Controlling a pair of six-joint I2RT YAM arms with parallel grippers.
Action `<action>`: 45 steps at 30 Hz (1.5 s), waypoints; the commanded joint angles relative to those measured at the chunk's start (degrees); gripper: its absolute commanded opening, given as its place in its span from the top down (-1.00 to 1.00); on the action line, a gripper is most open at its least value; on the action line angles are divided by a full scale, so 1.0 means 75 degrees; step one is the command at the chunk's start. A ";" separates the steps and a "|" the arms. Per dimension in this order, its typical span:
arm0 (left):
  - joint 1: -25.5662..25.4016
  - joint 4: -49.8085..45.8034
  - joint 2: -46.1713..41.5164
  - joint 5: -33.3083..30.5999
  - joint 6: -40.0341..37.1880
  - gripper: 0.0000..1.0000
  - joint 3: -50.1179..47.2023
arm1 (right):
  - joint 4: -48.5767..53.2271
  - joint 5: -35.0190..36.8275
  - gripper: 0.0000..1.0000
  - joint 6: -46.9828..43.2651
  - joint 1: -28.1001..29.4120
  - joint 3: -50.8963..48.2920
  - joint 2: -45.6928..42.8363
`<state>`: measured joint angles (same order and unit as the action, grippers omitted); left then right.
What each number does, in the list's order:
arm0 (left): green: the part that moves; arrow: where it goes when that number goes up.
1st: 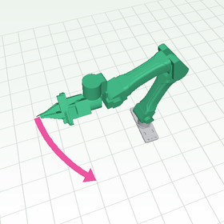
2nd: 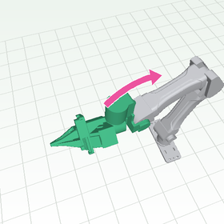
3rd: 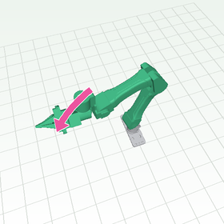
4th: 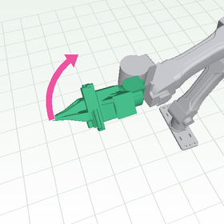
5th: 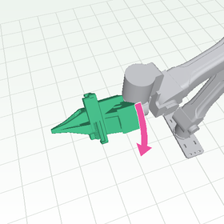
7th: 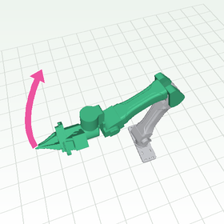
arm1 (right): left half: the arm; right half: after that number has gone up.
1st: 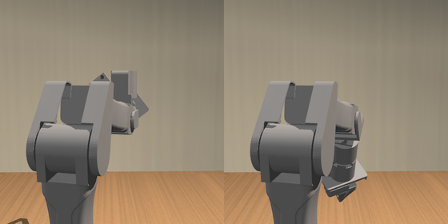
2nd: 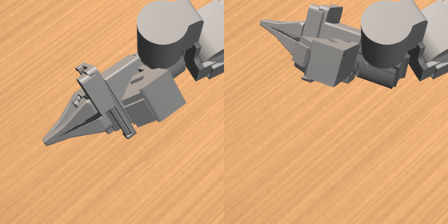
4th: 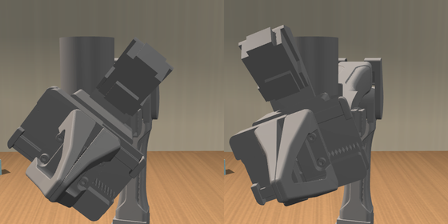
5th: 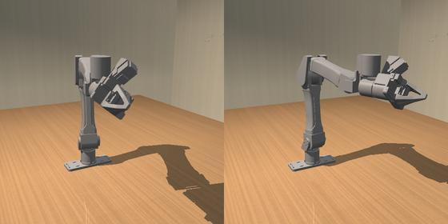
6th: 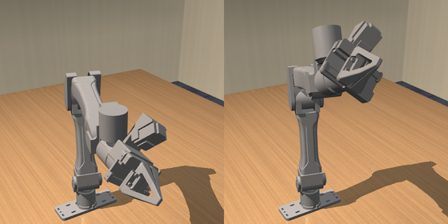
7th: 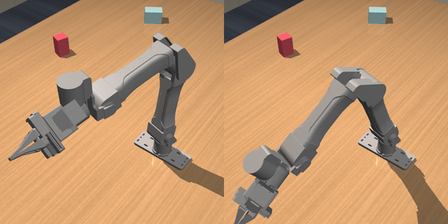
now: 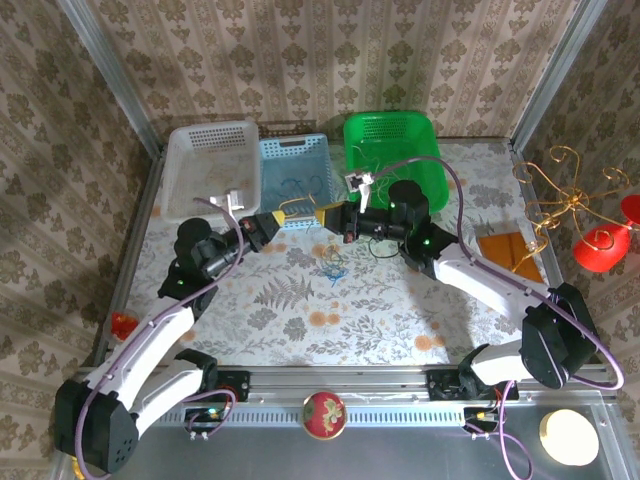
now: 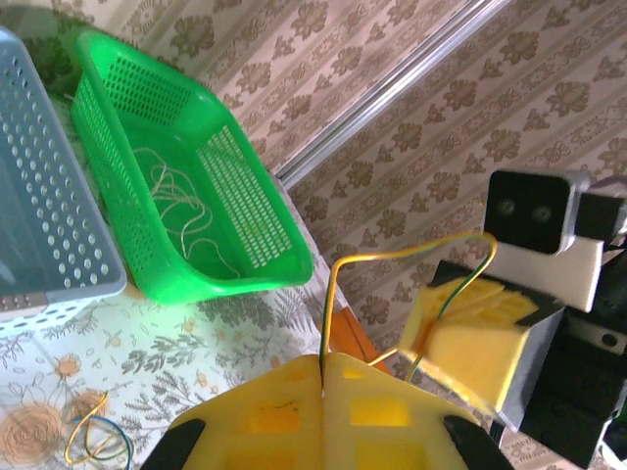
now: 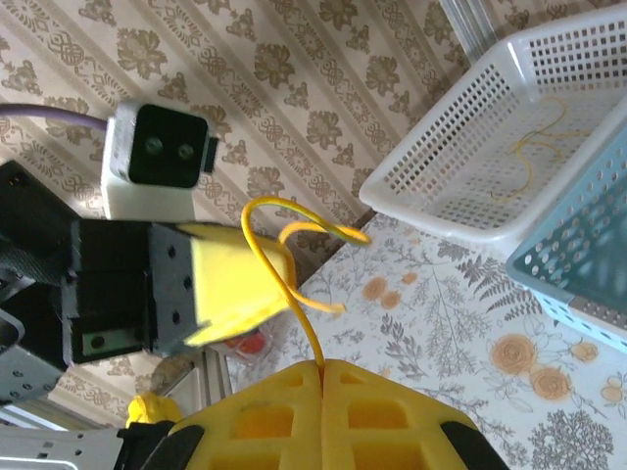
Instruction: Untangle the cables
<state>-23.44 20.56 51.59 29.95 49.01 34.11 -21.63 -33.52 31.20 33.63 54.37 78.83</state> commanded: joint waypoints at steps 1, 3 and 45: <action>0.0101 0.0529 -0.0207 -0.0282 -0.0211 1.00 -0.0014 | 0.0077 -0.0251 1.00 -0.0163 0.0010 -0.0302 -0.0146; 0.0131 0.0717 -0.0210 -0.0377 -0.0190 1.00 0.0028 | 0.0077 -0.0242 1.00 -0.0162 0.0079 -0.0453 -0.0127; 0.3152 -0.0304 0.1302 -0.0068 -0.2340 1.00 0.2033 | 0.1508 0.1512 -0.26 -0.0127 0.0082 -0.1071 -0.1025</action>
<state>-2.74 19.07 59.07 28.10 34.57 47.07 -13.82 -26.06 29.15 34.83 47.97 72.73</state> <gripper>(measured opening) 0.049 0.626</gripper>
